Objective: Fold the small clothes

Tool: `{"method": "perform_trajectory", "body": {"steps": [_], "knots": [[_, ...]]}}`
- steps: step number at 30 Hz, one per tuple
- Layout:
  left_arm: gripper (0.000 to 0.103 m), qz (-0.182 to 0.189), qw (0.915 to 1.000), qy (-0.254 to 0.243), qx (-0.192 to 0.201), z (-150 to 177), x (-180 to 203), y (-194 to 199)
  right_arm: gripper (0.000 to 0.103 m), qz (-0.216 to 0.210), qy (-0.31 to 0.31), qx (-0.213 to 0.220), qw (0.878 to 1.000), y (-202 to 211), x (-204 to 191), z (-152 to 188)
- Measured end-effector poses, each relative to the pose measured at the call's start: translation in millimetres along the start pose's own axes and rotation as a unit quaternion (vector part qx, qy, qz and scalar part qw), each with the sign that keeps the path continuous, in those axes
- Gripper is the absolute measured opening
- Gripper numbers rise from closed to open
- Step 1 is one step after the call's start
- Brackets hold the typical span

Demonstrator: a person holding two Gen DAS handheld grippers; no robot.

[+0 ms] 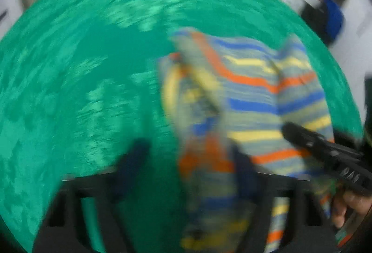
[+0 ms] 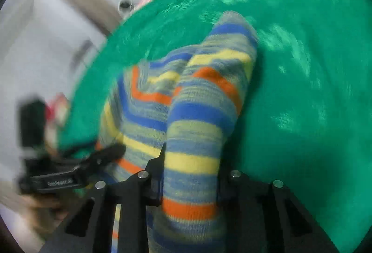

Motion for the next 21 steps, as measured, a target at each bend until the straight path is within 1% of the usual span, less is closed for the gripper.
{"method": "perform_trajectory", "body": {"steps": [1,2,3,4,5,6,7,10,11,12,13,14,15,16,17,18,20,21], "knots": [[0.019,0.022,0.9997,0.001,0.002,2.5,7.8,1.8,0.027,0.038,0.047,0.01,0.998,2.3,-15.7,2.6],[0.019,0.016,0.9998,0.005,0.006,3.0,9.2,4.1,0.026,0.074,0.092,0.024,0.993,5.7,-31.7,6.2],[0.017,0.008,0.9998,0.01,0.017,4.7,12.2,9.4,0.023,0.098,0.12,0.042,0.987,10.7,-43.3,9.7],[0.016,0.009,0.9996,0.015,0.024,5.6,12.4,14.1,0.022,0.104,0.128,0.052,0.985,14.5,-47.6,11.0],[0.016,0.015,0.9989,0.025,0.037,6.5,11.5,23.9,0.021,0.102,0.13,0.073,0.983,24.2,-53.3,12.4],[0.016,0.022,0.9982,0.03,0.047,6.4,10.7,31.5,0.021,0.097,0.128,0.084,0.983,31.2,-55.5,12.1],[0.016,0.03,0.9968,0.037,0.064,5.6,10.3,45.0,0.021,0.084,0.124,0.106,0.983,44.9,-58.9,11.1],[0.017,0.028,0.9927,0.026,0.115,-3.4,16.9,80.6,0.021,0.065,0.127,0.142,0.979,70.7,-65.2,7.7],[0.019,0.026,0.992,0.021,0.122,-5.7,18.1,83.3,0.021,0.06,0.127,0.153,0.978,78.1,-65.8,3.7],[0.033,0.018,0.992,0.016,0.124,-12.7,19.7,81.1,0.022,0.056,0.122,0.155,0.979,80.0,-65.9,-0.4],[0.066,0.003,0.9944,0.011,0.105,-16.3,20.4,70.0,0.023,0.055,0.112,0.152,0.981,79.2,-62.4,-6.8],[0.08,-0.016,0.9963,0.012,0.083,-14.6,18.7,58.9,0.031,0.056,0.094,0.138,0.984,74.0,-52.1,-11.8],[0.083,-0.03,0.9965,0.017,0.077,-11.6,15.0,55.1,0.051,0.061,0.073,0.112,0.989,64.9,-37.7,-14.2],[0.082,-0.049,0.9955,0.025,0.078,-1.7,9.8,54.1,0.065,0.072,0.061,0.096,0.991,59.1,-28.8,-14.4],[0.082,-0.05,0.9947,0.029,0.086,6.9,6.7,57.5,0.085,0.093,0.043,0.081,0.991,57.9,-13.0,-8.6],[0.082,-0.05,0.9933,0.031,0.099,18.0,4.3,64.4,0.087,0.1,0.035,0.082,0.991,63.0,-3.3,-2.2],[0.084,-0.072,0.9873,0.029,0.139,40.7,5.6,86.2,0.088,0.117,0.04,0.097,0.988,84.1,9.9,18.7],[0.089,-0.086,0.982,0.029,0.166,51.0,7.8,100.5,0.089,0.129,0.05,0.099,0.985,93.1,10.8,27.6]]}}
Point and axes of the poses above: each gripper's, at about its wrist camera, not at the fingertips, and y roughly against the way its jaws point, x to its right, z to its underside, the point moved 1 cm from there along -y, roughly the way its jaws point, and after that the axes turned 3 degrees about z, right-handed, at the moved point
